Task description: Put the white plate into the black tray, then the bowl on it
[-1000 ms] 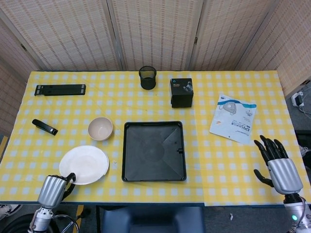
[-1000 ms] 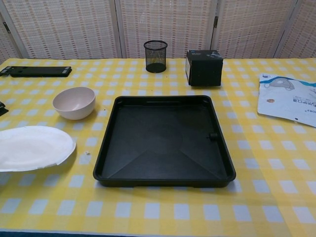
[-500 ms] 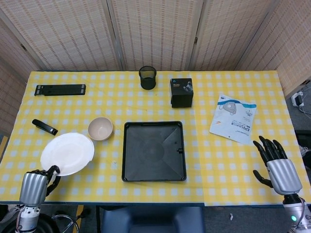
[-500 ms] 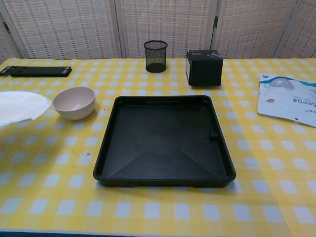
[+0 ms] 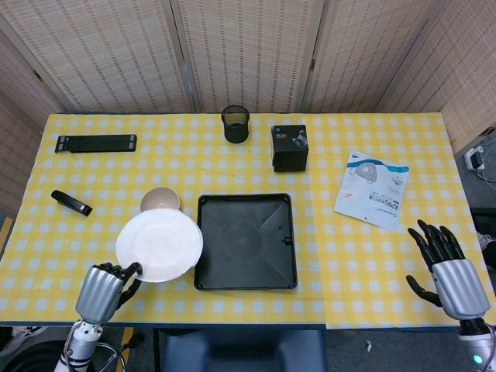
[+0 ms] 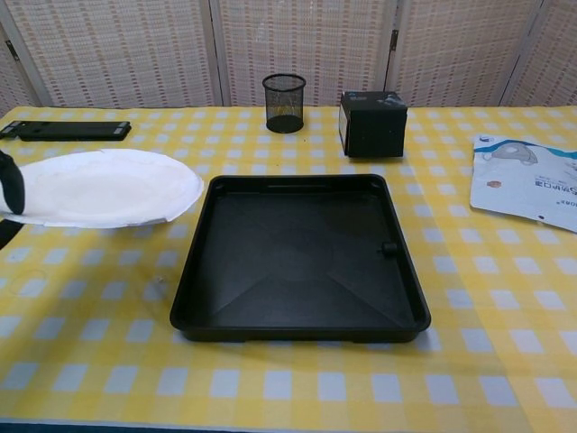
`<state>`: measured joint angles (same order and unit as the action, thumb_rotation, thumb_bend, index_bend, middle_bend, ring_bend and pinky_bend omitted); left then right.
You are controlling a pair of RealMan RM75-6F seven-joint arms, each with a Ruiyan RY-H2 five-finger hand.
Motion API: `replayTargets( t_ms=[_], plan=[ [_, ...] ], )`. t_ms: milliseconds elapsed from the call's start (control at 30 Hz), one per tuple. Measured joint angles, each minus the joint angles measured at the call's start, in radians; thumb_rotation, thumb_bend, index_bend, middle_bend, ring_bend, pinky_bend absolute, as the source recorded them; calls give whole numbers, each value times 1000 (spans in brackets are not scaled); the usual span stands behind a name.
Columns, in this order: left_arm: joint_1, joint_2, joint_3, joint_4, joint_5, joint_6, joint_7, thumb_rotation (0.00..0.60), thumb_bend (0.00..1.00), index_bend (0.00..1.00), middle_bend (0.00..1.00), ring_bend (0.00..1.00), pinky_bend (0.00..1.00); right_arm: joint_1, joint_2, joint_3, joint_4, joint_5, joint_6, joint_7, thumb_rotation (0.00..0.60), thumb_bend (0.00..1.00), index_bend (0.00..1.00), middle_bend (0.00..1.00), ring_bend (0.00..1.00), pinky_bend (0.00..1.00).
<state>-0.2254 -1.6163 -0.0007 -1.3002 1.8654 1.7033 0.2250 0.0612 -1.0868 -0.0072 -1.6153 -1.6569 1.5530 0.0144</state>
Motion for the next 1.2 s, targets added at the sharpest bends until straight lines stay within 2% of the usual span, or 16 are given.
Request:
replayTargets(
  t_ms=[233, 567, 1200],
  plan=[
    [-79, -51, -26, -26, -2, -118, 19, 600, 483, 623, 1000, 1000, 1000, -15, 11, 17, -2, 27, 27, 22, 600, 313, 0, 0, 0, 0],
    [-153, -166, -62, 35, -58, -213, 1, 600, 489, 625, 1000, 1000, 1000, -36, 23, 33, -5, 54, 57, 42, 600, 313, 0, 0, 0, 0],
    [-283, -393, -85, 268, -127, -337, -90, 600, 494, 625, 1000, 1000, 1000, -103, 47, 71, 11, 96, 157, 114, 600, 313, 0, 0, 0, 0]
  ],
)
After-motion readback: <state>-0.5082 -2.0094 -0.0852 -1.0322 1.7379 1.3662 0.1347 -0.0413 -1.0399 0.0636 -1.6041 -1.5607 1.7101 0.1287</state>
